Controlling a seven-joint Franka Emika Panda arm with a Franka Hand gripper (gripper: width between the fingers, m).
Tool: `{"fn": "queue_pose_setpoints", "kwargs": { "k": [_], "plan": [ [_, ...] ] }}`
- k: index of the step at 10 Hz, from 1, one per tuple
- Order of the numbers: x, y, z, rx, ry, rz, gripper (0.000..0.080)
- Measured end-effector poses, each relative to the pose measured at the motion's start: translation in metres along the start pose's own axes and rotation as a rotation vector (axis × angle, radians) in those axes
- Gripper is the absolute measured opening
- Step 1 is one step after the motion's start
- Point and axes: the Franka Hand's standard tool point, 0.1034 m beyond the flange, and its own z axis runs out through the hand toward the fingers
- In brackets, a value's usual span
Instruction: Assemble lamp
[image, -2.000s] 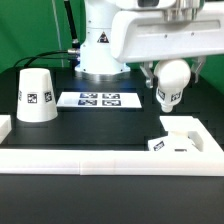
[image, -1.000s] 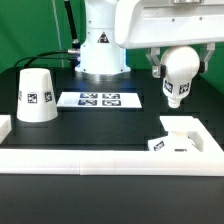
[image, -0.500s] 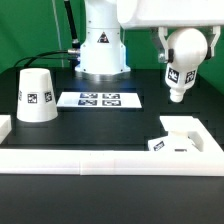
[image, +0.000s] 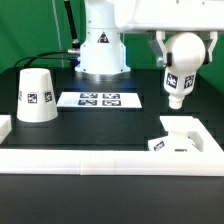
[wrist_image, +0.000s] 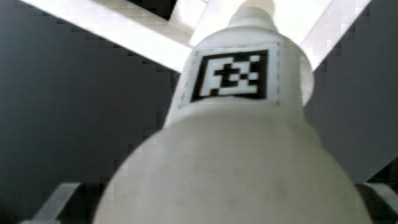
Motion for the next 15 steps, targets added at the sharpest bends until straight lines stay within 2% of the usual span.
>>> {"fn": "queue_pose_setpoints", "kwargs": {
  "k": [2, 3, 5, 9, 15],
  "plan": [
    [0.002, -0.001, 0.008, -0.019, 0.051, -0.028, 0.0577],
    [0.006, 0.002, 0.009, -0.037, 0.093, -0.055, 0.0577],
    [0.005, 0.004, 0.011, -0.048, 0.115, -0.053, 0.0577],
    [0.003, 0.003, 0.012, -0.045, 0.110, -0.049, 0.0577],
    [-0.002, -0.008, 0.016, -0.034, 0.098, -0.057, 0.0577]
  ]
}}
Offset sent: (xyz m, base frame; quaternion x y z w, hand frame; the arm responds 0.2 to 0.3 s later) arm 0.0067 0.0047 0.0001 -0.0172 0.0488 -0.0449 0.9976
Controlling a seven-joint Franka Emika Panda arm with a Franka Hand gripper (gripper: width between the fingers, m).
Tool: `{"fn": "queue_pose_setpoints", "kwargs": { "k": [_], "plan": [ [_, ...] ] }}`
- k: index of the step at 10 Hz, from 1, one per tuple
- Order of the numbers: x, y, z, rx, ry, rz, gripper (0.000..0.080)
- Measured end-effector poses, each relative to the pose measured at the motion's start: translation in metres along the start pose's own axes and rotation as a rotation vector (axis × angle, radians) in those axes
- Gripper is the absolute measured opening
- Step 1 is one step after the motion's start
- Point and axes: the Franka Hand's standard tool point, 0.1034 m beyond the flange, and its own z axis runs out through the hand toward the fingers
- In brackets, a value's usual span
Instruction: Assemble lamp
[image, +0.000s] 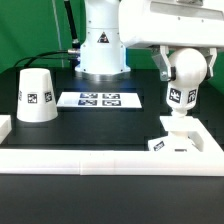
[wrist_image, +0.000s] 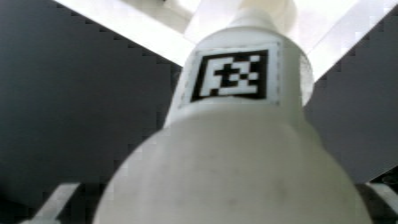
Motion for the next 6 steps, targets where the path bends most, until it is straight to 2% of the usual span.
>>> {"fn": "queue_pose_setpoints", "kwargs": {
  "k": [6],
  "plan": [
    [-0.0052, -0.0050, 0.0029, 0.006, -0.010, -0.005, 0.0577]
  ]
}}
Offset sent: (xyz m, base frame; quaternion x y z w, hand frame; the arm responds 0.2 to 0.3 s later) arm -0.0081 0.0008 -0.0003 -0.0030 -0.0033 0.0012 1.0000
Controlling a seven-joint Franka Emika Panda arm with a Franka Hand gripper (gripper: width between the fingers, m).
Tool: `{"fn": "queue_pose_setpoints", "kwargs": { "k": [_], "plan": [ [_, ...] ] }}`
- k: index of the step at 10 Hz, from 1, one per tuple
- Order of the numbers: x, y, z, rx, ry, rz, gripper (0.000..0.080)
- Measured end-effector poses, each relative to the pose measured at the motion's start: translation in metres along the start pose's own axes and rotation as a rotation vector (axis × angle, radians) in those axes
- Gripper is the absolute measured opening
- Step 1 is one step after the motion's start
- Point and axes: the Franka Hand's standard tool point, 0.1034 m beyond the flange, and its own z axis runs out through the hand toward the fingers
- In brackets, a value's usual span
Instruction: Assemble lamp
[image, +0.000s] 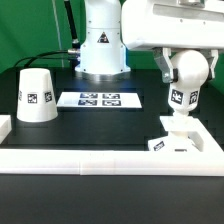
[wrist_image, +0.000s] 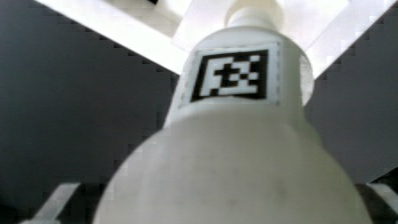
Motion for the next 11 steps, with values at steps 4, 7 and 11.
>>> {"fn": "queue_pose_setpoints", "kwargs": {
  "k": [4, 7, 11],
  "plan": [
    [-0.0083, -0.0026, 0.0054, 0.005, -0.015, 0.001, 0.0577],
    [-0.0095, -0.0031, 0.0091, 0.006, -0.015, 0.001, 0.0577],
    [-0.0064, 0.0007, 0.0104, -0.013, 0.024, 0.002, 0.0577]
  ]
}}
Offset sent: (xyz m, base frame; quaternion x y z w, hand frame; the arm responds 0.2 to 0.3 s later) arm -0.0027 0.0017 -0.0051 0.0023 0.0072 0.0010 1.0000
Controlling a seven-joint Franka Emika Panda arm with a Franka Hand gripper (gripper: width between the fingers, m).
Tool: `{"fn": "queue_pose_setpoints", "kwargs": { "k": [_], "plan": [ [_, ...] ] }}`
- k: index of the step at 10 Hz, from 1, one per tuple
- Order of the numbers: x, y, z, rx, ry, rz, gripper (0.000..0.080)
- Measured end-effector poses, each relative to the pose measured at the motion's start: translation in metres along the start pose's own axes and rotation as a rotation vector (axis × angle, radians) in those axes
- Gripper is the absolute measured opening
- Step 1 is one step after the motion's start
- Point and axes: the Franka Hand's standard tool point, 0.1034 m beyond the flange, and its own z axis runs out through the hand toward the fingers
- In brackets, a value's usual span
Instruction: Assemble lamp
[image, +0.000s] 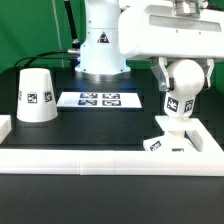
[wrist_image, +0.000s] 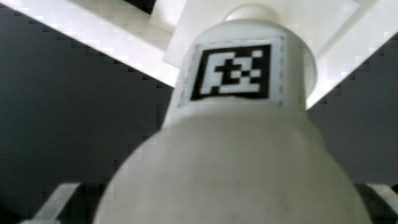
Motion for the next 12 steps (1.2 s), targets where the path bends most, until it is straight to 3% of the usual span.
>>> {"fn": "queue_pose_setpoints", "kwargs": {
  "k": [2, 3, 4, 12],
  "plan": [
    [0.000, 0.000, 0.000, 0.003, -0.006, 0.008, 0.0577],
    [0.001, 0.001, -0.001, 0.007, -0.017, 0.009, 0.0669],
    [0.002, 0.003, -0.001, 0.006, -0.019, 0.011, 0.0690],
    [0.011, 0.019, -0.024, 0.004, -0.042, 0.023, 0.0699]
  ]
}}
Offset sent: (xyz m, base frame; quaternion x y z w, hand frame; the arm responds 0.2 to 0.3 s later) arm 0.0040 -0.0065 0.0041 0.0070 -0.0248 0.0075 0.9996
